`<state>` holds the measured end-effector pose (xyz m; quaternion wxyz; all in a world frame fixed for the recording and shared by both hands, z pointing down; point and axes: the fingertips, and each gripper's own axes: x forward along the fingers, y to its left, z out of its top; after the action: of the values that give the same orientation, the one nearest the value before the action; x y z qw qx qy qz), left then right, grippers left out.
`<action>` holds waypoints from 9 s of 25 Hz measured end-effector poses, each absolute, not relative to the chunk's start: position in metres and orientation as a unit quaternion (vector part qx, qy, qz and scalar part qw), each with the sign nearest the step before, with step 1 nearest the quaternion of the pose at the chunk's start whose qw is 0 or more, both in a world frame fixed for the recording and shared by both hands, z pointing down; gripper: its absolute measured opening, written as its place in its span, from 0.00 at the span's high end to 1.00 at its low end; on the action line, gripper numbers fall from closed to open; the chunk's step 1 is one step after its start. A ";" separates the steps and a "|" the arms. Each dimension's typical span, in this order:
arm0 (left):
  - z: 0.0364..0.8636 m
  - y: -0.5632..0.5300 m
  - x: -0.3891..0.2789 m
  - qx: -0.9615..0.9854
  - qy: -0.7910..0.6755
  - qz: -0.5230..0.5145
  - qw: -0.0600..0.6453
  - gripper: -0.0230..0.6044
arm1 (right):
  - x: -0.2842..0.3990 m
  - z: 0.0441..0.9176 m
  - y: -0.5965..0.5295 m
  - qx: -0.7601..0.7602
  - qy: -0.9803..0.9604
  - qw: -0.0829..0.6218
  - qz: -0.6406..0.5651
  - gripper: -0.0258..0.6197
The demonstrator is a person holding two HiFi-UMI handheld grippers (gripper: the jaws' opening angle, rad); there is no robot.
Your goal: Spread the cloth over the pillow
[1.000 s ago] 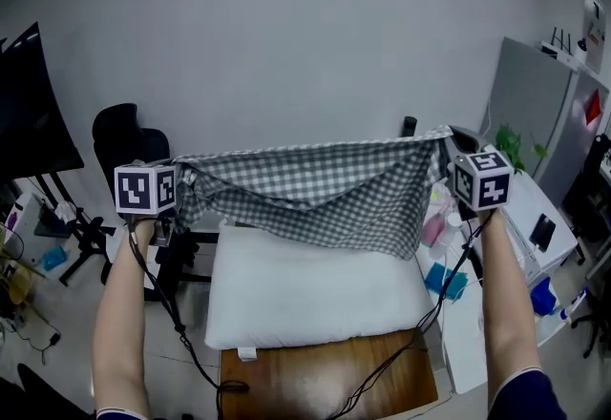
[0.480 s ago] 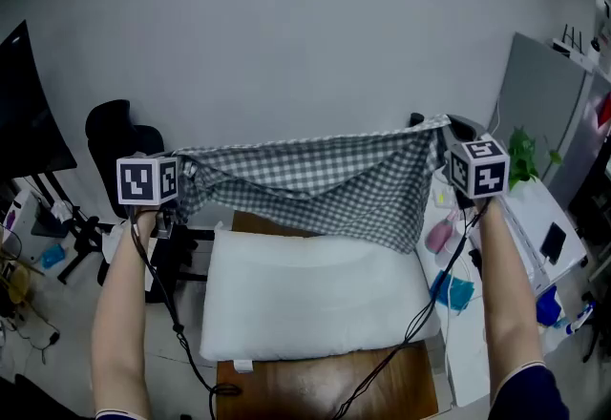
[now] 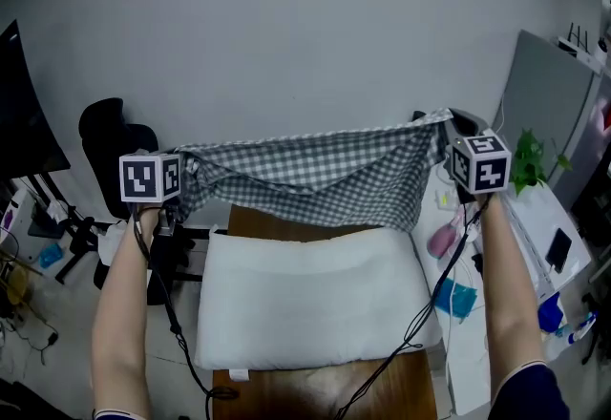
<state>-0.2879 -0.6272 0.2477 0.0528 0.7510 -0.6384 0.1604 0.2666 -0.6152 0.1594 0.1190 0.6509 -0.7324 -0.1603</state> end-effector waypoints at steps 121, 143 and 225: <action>0.575 -0.289 -0.297 0.729 -0.517 0.417 0.165 0.93 | 0.266 0.524 -0.322 0.576 -0.748 0.330 0.006 0.92; 0.616 -0.274 -0.296 0.717 -0.538 0.391 0.211 0.93 | 0.271 0.575 -0.297 0.583 -0.736 0.339 0.058 0.92; 0.331 -0.237 -0.031 0.869 -0.488 0.046 0.068 0.95 | 0.056 0.311 -0.214 0.433 -0.901 0.027 0.030 0.95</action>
<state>-0.0314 -0.2369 0.3312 0.0682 0.8690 -0.4878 0.0462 0.0561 -0.2142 0.3107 0.0270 0.4329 -0.9006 0.0297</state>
